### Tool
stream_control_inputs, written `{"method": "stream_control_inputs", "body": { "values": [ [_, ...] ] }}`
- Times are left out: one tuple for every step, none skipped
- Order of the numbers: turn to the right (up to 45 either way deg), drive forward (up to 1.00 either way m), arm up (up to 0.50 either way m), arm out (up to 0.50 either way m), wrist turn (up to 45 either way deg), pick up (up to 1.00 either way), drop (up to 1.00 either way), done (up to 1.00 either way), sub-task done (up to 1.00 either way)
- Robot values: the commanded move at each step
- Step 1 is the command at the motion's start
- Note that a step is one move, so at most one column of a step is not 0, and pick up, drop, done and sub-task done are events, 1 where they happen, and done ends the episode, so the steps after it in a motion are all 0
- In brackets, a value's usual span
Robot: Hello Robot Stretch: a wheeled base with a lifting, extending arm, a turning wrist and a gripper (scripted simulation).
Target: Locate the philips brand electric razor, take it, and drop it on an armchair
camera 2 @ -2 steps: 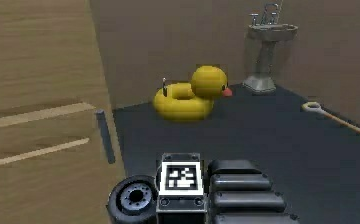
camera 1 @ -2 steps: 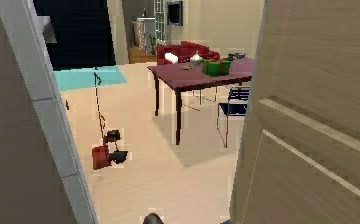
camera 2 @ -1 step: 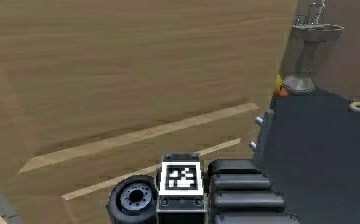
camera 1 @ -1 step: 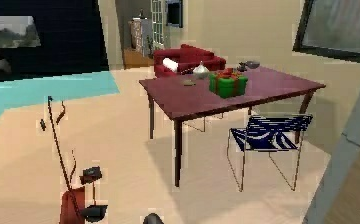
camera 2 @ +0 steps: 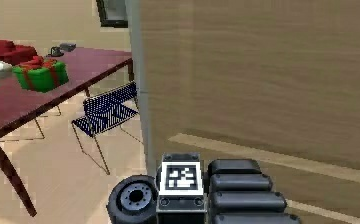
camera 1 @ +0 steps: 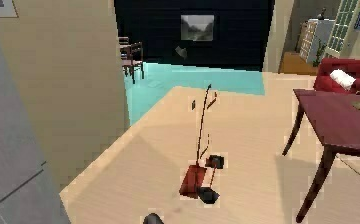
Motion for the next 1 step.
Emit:
{"method": "stream_control_inputs", "body": {
  "values": [
    [0.0, 0.65, 0.0, 0.0, 0.0, 0.0, 0.0, 0.0, 0.0]
  ]
}}
